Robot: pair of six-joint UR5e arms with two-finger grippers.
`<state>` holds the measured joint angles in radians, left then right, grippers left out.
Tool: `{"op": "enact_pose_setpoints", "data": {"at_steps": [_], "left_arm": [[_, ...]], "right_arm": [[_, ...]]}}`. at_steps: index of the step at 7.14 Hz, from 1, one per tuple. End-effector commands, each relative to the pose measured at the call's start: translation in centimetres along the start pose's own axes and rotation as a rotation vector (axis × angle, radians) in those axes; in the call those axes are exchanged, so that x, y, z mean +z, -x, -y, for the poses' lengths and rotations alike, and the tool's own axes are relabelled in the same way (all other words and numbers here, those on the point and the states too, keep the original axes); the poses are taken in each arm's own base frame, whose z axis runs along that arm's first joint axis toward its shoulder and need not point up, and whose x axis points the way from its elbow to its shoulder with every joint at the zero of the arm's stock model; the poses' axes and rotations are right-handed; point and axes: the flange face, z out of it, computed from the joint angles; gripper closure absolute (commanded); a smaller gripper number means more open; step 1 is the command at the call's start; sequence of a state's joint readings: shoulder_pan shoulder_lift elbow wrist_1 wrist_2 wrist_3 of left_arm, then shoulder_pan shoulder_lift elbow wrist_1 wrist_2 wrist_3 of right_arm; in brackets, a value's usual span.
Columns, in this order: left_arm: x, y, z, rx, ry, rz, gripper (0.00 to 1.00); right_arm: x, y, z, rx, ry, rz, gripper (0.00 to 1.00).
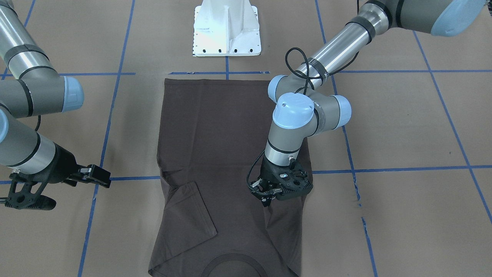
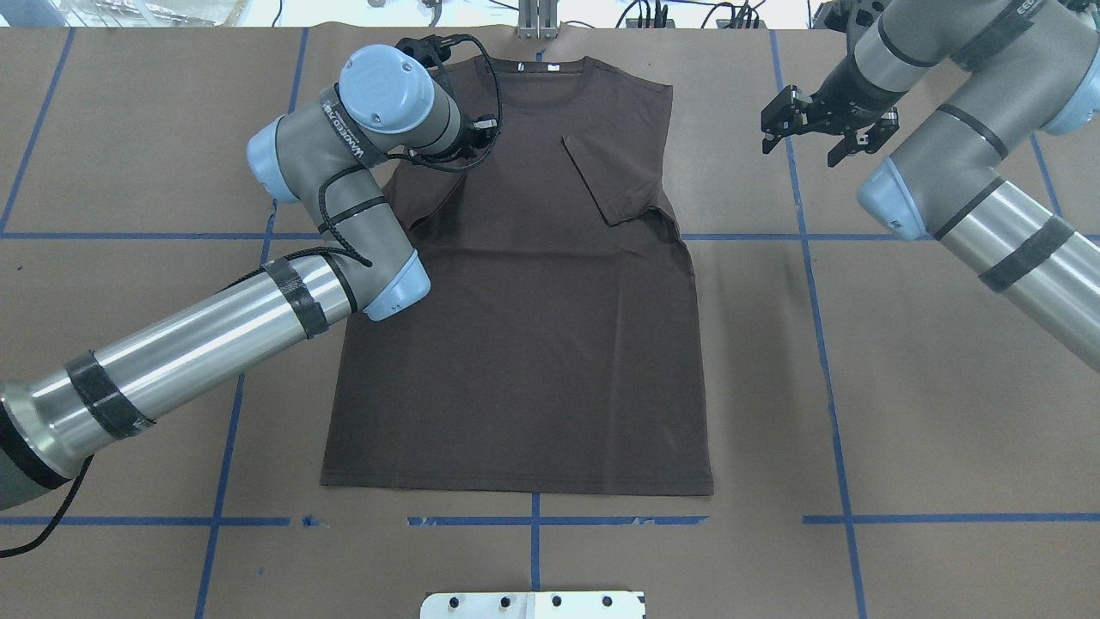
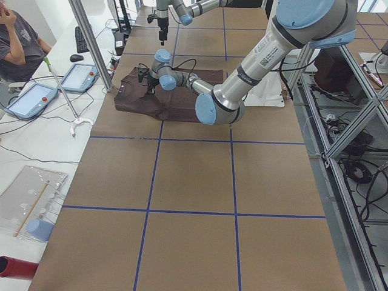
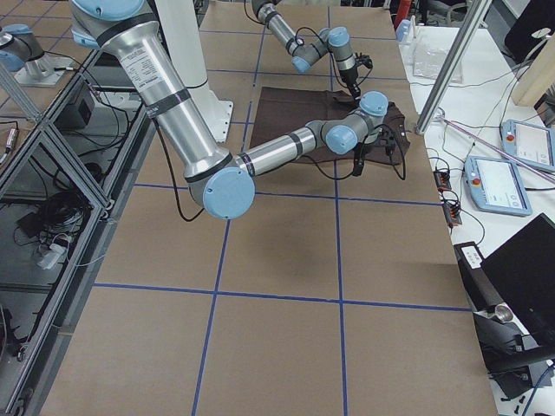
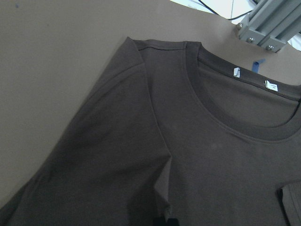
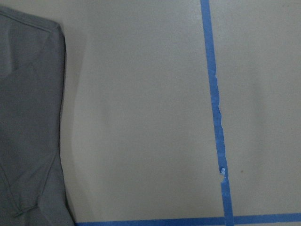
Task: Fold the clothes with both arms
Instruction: 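Grasp the sleeve with the left gripper and fold it inward onto the body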
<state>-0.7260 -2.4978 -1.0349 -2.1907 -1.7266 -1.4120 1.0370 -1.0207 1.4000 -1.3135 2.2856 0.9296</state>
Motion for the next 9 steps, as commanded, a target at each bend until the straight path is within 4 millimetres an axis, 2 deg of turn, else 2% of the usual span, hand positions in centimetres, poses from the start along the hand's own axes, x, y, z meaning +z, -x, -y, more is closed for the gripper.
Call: {"op": "enact_pose_setpoints", "data": {"at_steps": [1,3,4,5,6,7,8,9], "left_arm": [[0.5,-0.9,-1.2,0.024,0.008,-0.024,0.01],[-1.9,-1.9,-1.7,0.06,0.015,-0.075,0.0],[-3.8,-0.3,-2.9,0.068,0.081,-0.107,0.0],[-6.5,2.4,-4.2,0.071,0.146,-0.113,0.0],[-9.0,4.0,-5.1,0.074,0.157,-0.097,0.0],[-13.6,4.0,-6.3,0.119,0.16,-0.106,0.0],[-16.3,4.9,-7.4,0.151,0.172,-0.097,0.0],[-18.7,7.2,-10.6,0.179,0.2,-0.127,0.0]], "right_arm": [[0.1,0.0,0.0,0.001,0.001,-0.001,0.0],[-0.5,0.1,0.0,-0.005,-0.005,0.01,0.0],[-1.2,-0.5,-1.0,-0.001,-0.015,0.019,0.0],[-1.9,-1.6,-3.5,-0.003,-0.023,0.027,0.0],[-1.3,-2.6,-8.0,0.021,-0.031,0.016,0.0],[-1.5,-2.3,-12.4,0.024,-0.06,0.01,0.0],[-2.2,-1.5,-15.8,0.051,-0.046,0.037,0.0],[-4.0,-0.4,-18.4,0.053,-0.05,0.071,0.0]]}}
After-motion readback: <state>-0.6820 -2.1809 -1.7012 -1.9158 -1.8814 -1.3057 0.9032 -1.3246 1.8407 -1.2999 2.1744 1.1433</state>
